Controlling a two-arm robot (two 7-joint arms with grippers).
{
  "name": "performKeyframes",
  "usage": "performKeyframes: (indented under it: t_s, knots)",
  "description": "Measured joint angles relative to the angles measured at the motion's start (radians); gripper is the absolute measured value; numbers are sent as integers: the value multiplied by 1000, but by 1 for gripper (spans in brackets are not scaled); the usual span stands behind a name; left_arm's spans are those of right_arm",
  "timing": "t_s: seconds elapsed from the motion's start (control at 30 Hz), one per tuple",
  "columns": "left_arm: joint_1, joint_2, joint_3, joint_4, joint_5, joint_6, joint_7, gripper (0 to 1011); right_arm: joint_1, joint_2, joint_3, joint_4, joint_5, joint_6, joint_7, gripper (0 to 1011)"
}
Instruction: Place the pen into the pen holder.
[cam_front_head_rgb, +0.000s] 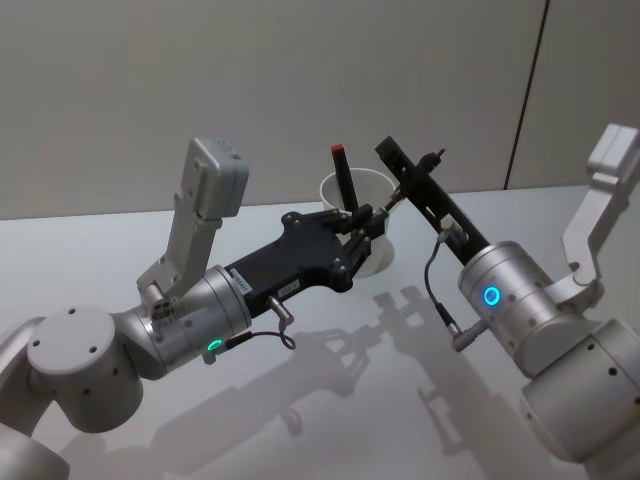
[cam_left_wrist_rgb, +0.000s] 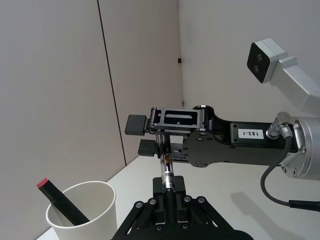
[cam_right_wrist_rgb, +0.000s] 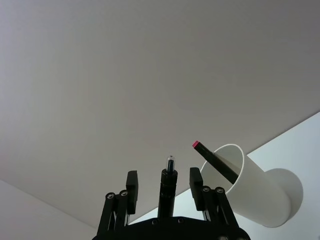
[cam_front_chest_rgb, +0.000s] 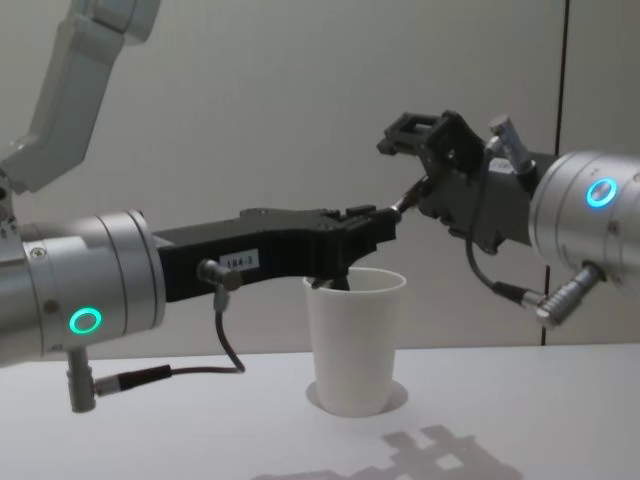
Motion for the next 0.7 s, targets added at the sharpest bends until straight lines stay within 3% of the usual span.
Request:
performKeyframes:
  t_s: [0.57, 0.7]
  knots:
    - [0, 0, 0, 0, 0, 0, 0, 129, 3, -2, -2, 3, -1, 4, -4, 132]
    - [0, 0, 0, 0, 0, 0, 0, 129, 4, -2, -2, 3, -1, 5, -3, 126]
